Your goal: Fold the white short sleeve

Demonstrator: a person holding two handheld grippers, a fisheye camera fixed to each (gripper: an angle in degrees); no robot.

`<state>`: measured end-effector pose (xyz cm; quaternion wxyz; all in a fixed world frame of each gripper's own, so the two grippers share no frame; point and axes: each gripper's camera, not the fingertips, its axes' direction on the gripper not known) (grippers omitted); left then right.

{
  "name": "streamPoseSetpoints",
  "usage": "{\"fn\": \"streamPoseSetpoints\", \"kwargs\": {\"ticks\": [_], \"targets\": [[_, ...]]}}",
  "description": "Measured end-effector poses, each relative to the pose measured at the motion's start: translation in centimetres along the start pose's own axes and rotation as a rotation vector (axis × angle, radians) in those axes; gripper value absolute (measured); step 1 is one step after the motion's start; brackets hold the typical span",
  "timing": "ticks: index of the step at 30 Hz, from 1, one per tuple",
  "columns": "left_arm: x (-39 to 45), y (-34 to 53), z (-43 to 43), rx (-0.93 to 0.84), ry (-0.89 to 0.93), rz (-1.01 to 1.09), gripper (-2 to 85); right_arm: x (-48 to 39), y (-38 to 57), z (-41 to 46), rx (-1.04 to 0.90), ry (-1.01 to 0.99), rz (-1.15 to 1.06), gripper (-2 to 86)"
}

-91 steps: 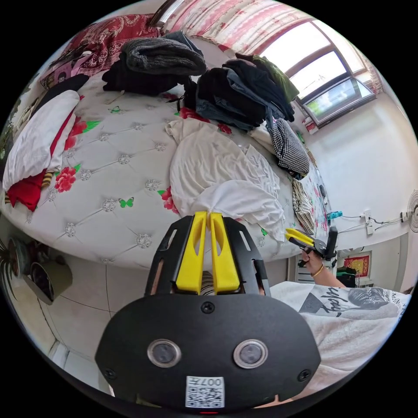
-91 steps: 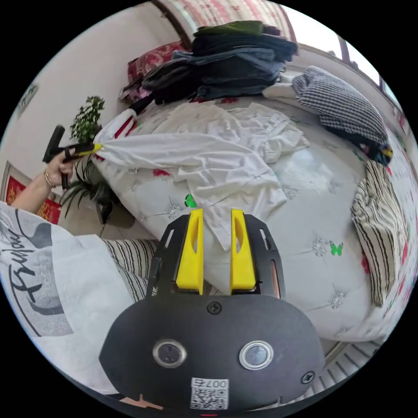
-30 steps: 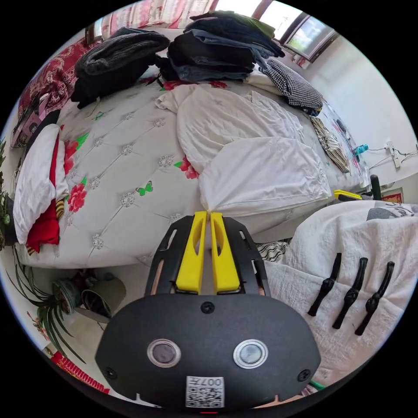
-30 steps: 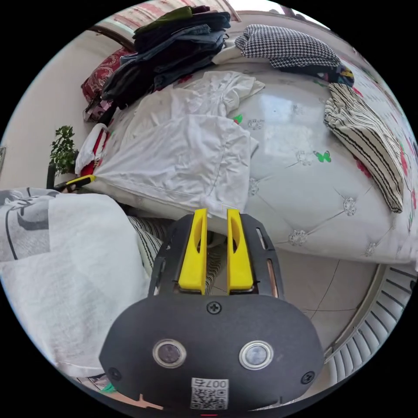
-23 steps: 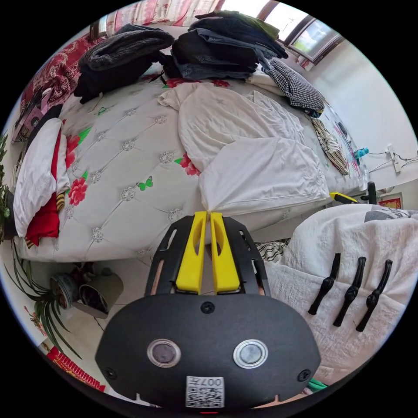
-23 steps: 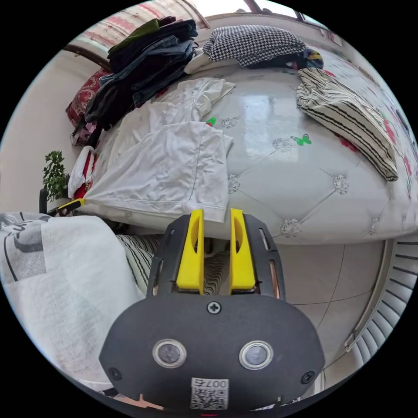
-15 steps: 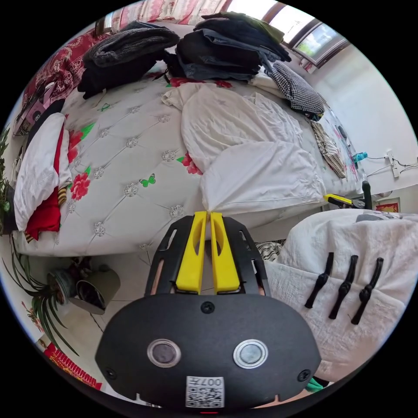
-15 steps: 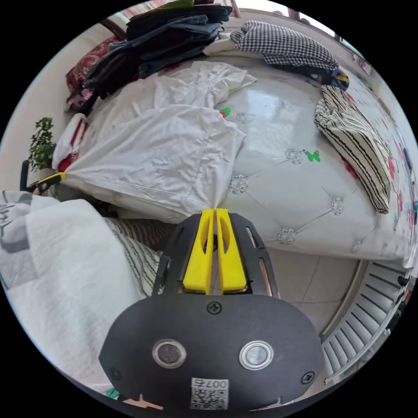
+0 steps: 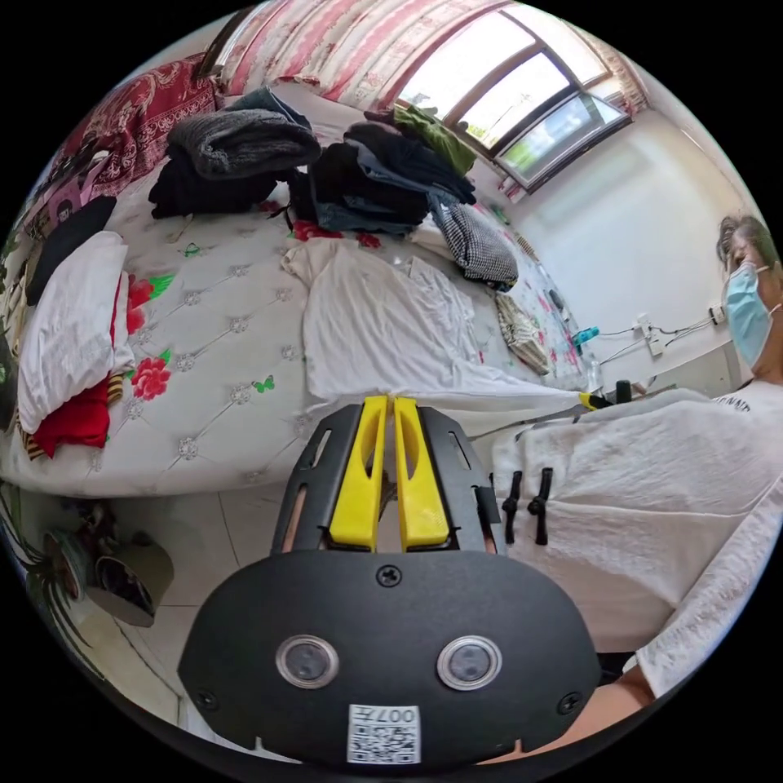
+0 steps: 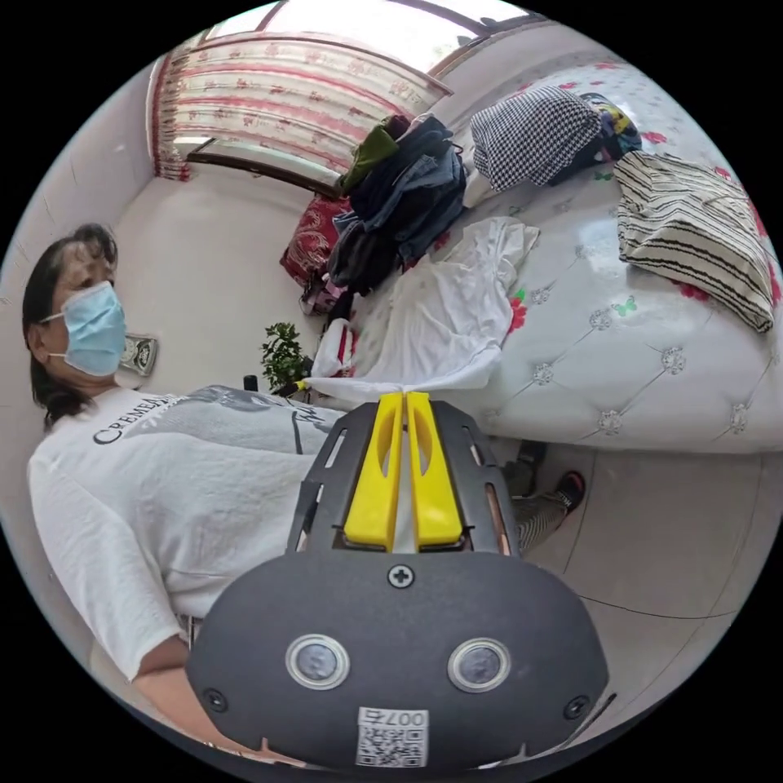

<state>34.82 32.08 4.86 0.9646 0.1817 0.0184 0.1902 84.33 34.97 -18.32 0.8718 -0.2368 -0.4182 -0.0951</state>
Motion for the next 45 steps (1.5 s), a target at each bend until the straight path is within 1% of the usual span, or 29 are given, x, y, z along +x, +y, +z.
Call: {"fn": "streamPoseSetpoints", "kwargs": {"ticks": [3,6,7,9,10,12,14,16,18,20,24,27,31,34,37,39,41,43,45], "targets": [[-1.5,-0.3,-0.2,0.040,0.033,-0.014,-0.8,0.4,-0.4,0.0,-0.014,-0.003,0.012,-0.3],[-3.9,-2.8,0.5,0.066,0.033,-0.019,-0.8,1.4,-3.8,-0.5,0.047,-0.051,0.041,-0.3],[-5.0,-5.1,0.8,0.080,0.042,-0.031,-0.8,1.4,-5.0,-0.7,0.066,-0.074,0.043,-0.3],[-5.9,-9.4,0.4,0.119,0.068,-0.030,-0.8,0.2,-10.7,-2.0,0.159,-0.152,-0.011,-0.3],[-5.7,-12.5,-0.8,0.165,0.081,0.000,-0.8,-0.7,-12.2,-2.5,0.181,-0.152,-0.032,-0.3],[-4.5,-16.8,-4.0,0.251,0.102,0.058,-0.8,-6.4,-17.9,-4.9,0.249,-0.087,-0.187,-0.3],[-1.9,-21.0,-9.8,0.360,0.112,0.154,-0.8,-11.5,-20.9,-7.3,0.303,-0.038,-0.300,-0.3],[0.2,-22.8,-14.5,0.421,0.103,0.219,-0.8,-16.3,-22.6,-10.0,0.371,-0.036,-0.394,-0.3],[2.1,-23.3,-18.8,0.472,0.090,0.277,-0.8,-21.8,-22.8,-13.6,0.464,-0.050,-0.505,-0.3],[4.2,-22.1,-23.2,0.538,0.065,0.342,-0.9,-24.9,-21.9,-15.7,0.503,-0.058,-0.579,-0.3],[5.3,-18.4,-25.6,0.579,0.109,0.403,-0.9,-28.2,-17.5,-18.0,0.525,-0.003,-0.702,-0.3],[5.3,-14.8,-24.8,0.541,0.121,0.418,-0.9,-27.6,-13.9,-18.0,0.479,0.001,-0.733,-0.3],[5.0,-8.9,-21.8,0.448,0.112,0.424,-0.9,-24.9,-9.7,-16.5,0.396,0.020,-0.698,-0.3],[3.6,-4.9,-18.1,0.361,0.092,0.372,-0.9,-20.8,-6.4,-13.7,0.332,0.052,-0.612,-0.3],[0.8,-1.8,-12.6,0.236,0.089,0.265,-0.9,-14.8,-3.7,-9.6,0.244,0.090,-0.444,-0.3],[-1.4,-0.1,-8.8,0.161,0.109,0.173,-0.8,-9.1,-2.0,-6.1,0.155,0.098,-0.256,-0.3],[-4.4,2.0,-4.2,0.079,0.159,0.034,-0.8,-5.4,-0.6,-3.7,0.100,0.098,-0.132,-0.3],[-6.2,3.3,-2.0,0.040,0.204,-0.061,-0.8,-2.7,0.7,-2.0,0.059,0.085,-0.035,-0.3],[-6.7,4.3,-1.4,0.053,0.240,-0.091,-0.8,-1.2,1.8,-1.1,0.042,0.054,0.029,-0.3]]}}
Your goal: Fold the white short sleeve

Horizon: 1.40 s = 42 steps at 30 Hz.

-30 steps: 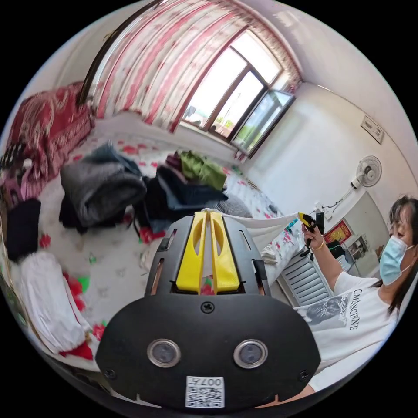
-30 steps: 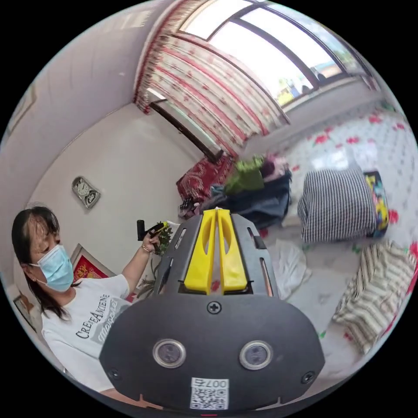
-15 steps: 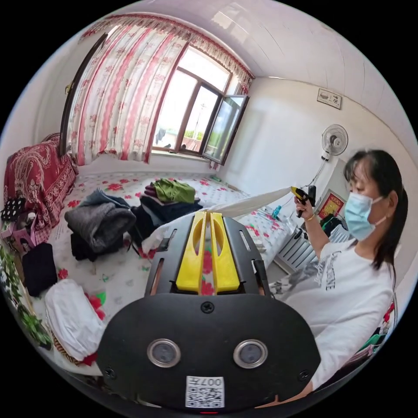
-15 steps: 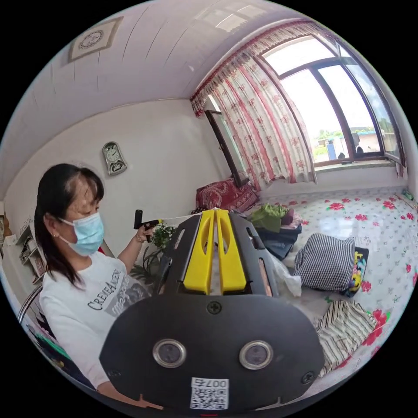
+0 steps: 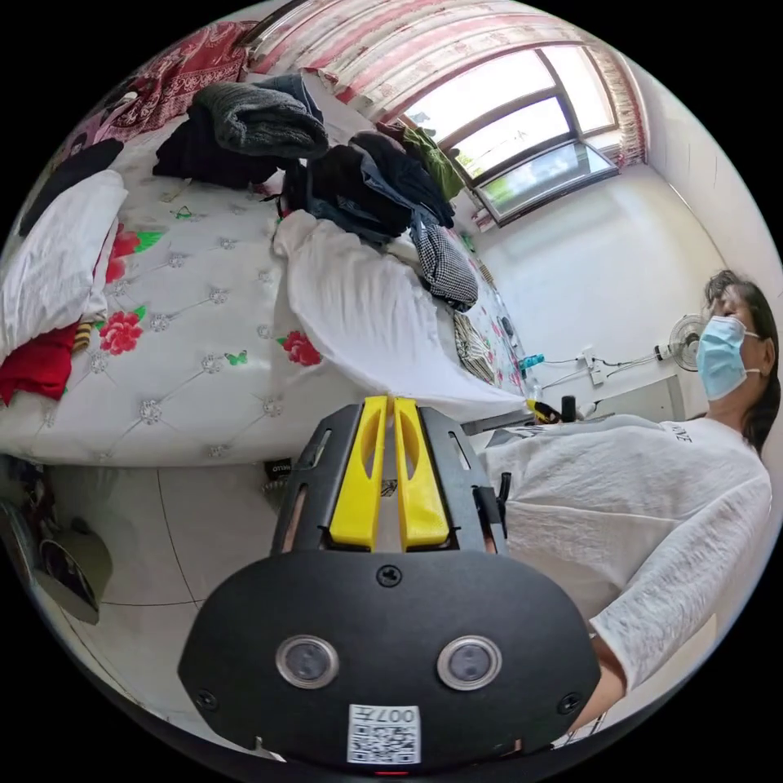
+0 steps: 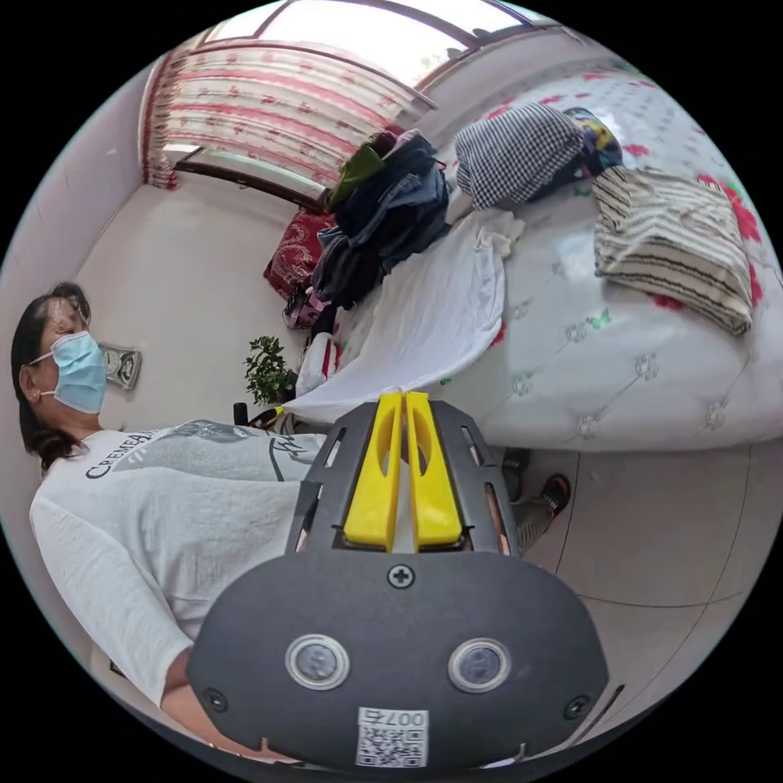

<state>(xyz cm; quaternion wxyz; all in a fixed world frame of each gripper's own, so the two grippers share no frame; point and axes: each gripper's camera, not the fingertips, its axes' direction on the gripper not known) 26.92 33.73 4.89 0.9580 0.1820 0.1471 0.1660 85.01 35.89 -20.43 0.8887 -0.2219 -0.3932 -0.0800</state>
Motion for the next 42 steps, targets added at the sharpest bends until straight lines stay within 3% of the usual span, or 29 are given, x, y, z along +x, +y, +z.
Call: {"fn": "streamPoseSetpoints", "kwargs": {"ticks": [7,15,20,23,26,30,35,42], "targets": [[0.0,-1.2,1.2,-0.041,0.018,0.035,-0.8,0.6,-1.2,0.8,-0.033,-0.014,0.039,-0.3],[-2.6,-11.7,4.9,-0.026,-0.019,0.022,-0.3,1.7,-11.9,4.6,-0.015,0.003,0.006,-0.1],[-4.5,-21.8,10.0,0.076,-0.179,-0.042,4.0,2.6,-21.1,9.1,0.065,0.063,0.007,0.4],[-6.2,-24.5,13.3,0.017,-0.300,-0.124,7.7,4.3,-24.3,12.8,0.057,0.193,0.092,1.5],[-6.9,-23.9,15.1,-0.064,-0.375,-0.127,7.9,5.6,-23.8,15.5,0.000,0.291,0.123,2.3],[-7.0,-20.1,16.7,-0.136,-0.334,-0.098,7.9,6.5,-19.5,18.0,-0.068,0.410,0.108,3.0],[-5.0,-16.3,20.0,-0.193,-0.316,-0.038,8.3,7.8,-16.5,20.6,-0.124,0.407,0.129,3.5],[-3.8,-18.7,24.9,-0.306,-0.400,0.021,4.4,8.2,-17.9,23.2,-0.215,0.418,0.142,0.7]]}}
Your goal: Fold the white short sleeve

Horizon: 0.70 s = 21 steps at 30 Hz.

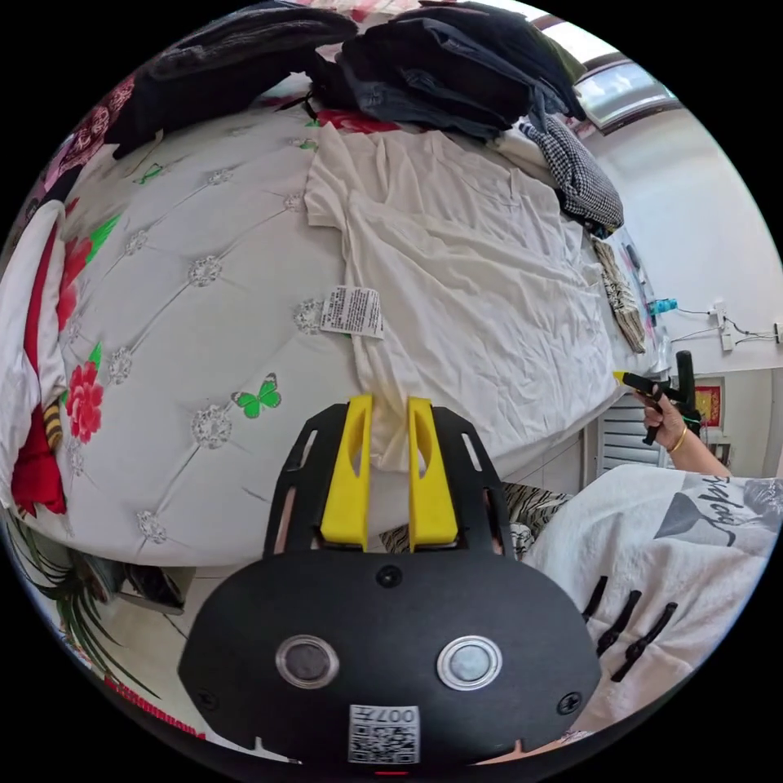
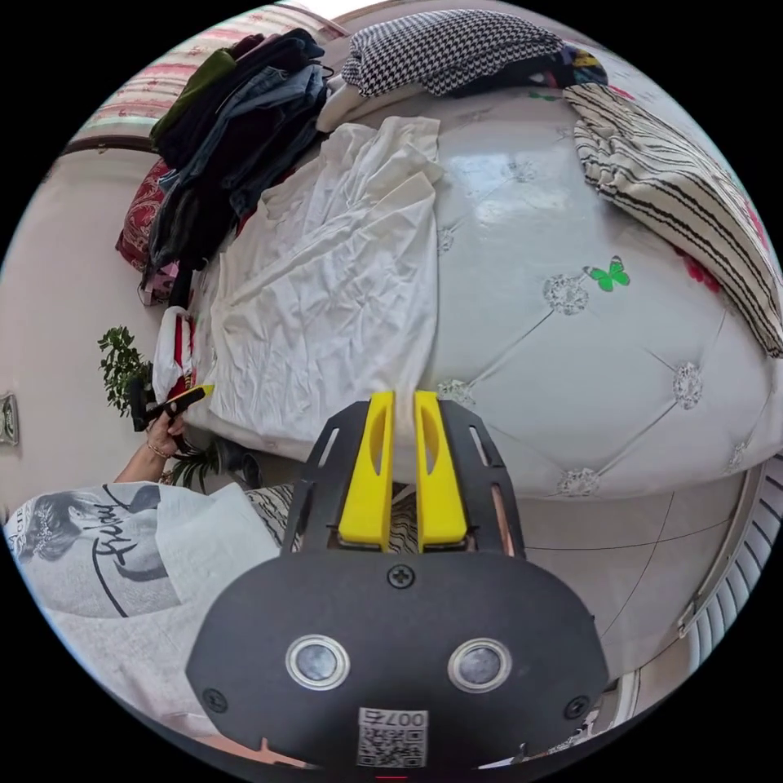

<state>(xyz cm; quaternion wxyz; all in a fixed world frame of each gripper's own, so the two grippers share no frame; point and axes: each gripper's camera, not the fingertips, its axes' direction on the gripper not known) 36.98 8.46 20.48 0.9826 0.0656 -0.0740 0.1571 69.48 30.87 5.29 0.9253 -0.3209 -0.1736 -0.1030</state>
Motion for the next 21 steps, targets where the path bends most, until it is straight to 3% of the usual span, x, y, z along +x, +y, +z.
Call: {"fn": "streamPoseSetpoints", "kwargs": {"ticks": [3,10,14,21], "targets": [[0.6,-0.1,-0.8,-0.001,-0.057,0.026,-0.3,-1.3,0.1,-1.3,0.014,0.019,-0.071,0.0],[-0.5,3.2,-6.2,0.148,0.190,-0.016,-0.9,-1.9,1.8,-6.6,0.126,-0.133,-0.113,-0.3],[-0.6,4.1,-7.2,0.121,0.199,0.000,-1.0,-2.1,3.0,-8.5,0.159,-0.167,-0.142,-0.3],[-2.8,4.9,-2.7,0.007,0.203,-0.105,-0.9,-1.2,3.7,-5.6,0.013,-0.071,-0.139,0.0]]}}
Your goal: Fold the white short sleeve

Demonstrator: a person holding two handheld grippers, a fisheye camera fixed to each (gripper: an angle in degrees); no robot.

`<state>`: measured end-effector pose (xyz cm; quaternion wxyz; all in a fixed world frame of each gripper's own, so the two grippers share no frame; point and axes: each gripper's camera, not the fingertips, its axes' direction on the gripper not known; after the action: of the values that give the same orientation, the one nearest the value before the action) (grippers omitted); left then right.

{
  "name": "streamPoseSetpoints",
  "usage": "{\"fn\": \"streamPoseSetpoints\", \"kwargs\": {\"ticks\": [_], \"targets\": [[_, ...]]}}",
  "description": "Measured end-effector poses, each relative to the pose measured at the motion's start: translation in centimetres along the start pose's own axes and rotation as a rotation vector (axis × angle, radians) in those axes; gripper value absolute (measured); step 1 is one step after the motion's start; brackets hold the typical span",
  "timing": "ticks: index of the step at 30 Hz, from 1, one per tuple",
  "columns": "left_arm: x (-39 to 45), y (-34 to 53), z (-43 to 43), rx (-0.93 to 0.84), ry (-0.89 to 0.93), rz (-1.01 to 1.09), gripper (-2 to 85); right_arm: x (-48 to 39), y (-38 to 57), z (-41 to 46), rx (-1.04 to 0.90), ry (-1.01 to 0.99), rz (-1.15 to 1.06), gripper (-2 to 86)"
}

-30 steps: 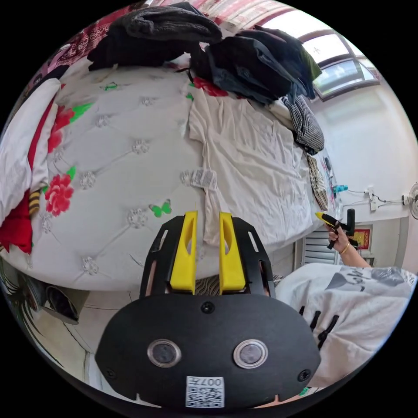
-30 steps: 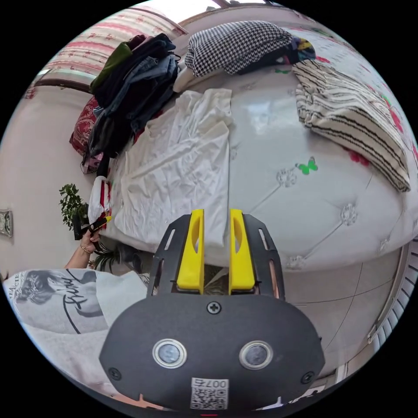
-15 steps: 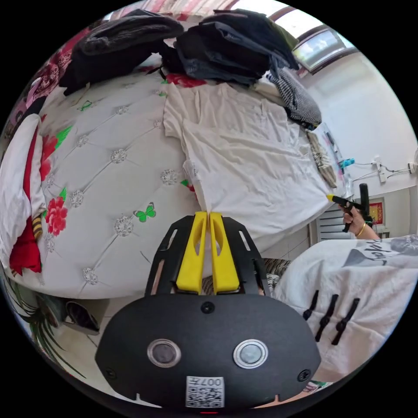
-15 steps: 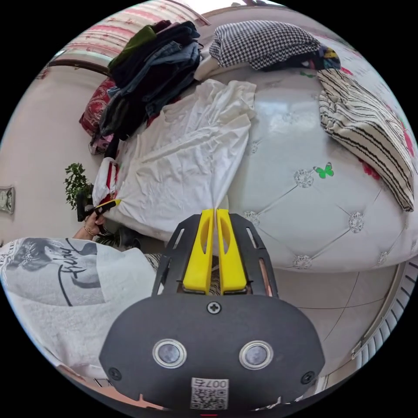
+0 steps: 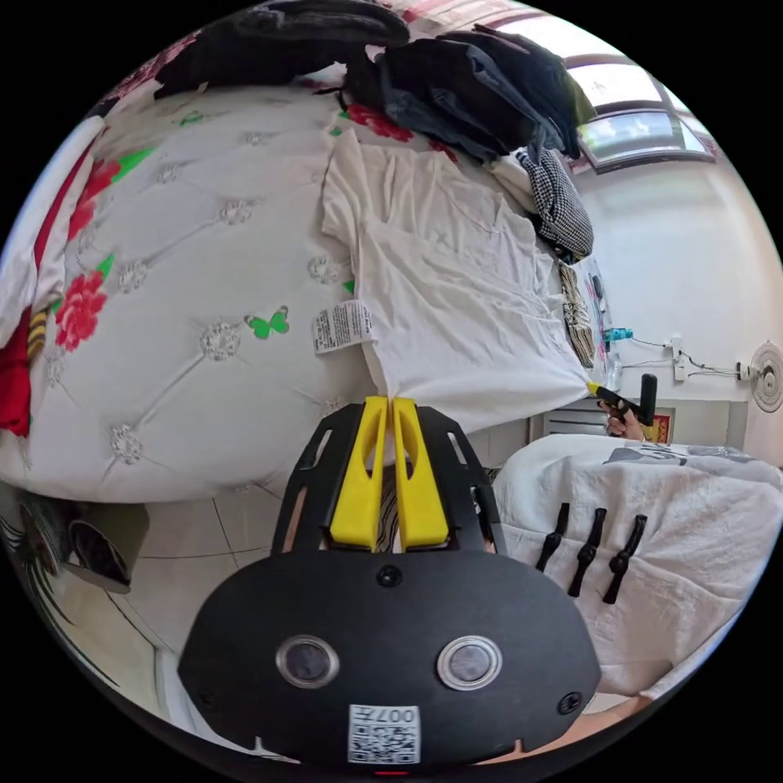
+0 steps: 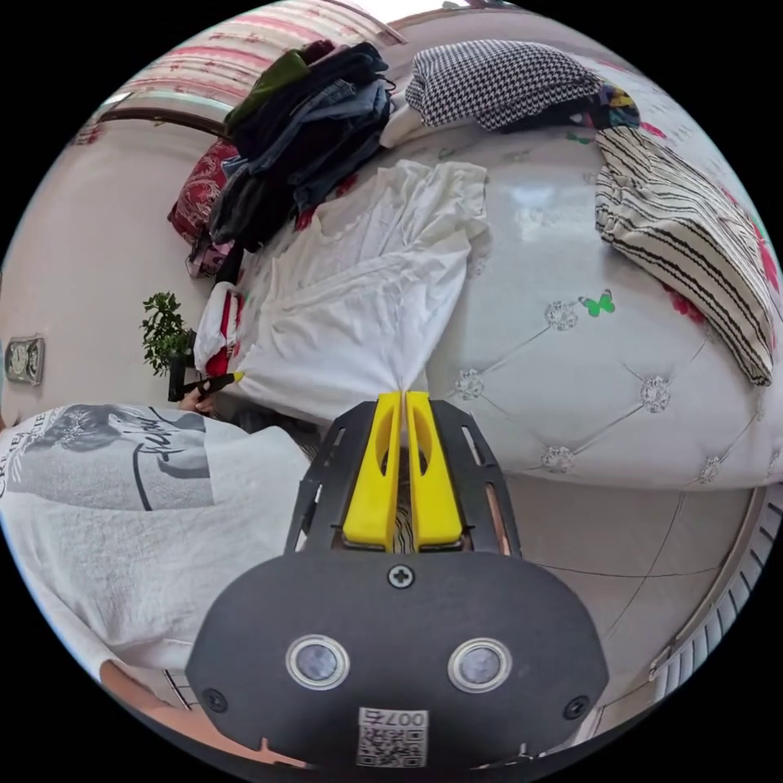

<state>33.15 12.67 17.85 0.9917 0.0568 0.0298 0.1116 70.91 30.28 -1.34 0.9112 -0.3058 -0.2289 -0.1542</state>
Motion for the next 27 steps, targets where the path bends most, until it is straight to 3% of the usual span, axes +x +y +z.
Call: {"fn": "streamPoseSetpoints", "kwargs": {"ticks": [17,27], "targets": [[-0.6,5.7,0.9,0.046,-0.022,0.027,-1.0,0.4,3.0,5.2,-0.107,0.137,-0.022,1.5],[-1.9,10.1,-1.9,0.124,0.043,0.047,-1.0,-1.9,8.0,-1.0,0.069,0.063,-0.104,-0.3]]}}
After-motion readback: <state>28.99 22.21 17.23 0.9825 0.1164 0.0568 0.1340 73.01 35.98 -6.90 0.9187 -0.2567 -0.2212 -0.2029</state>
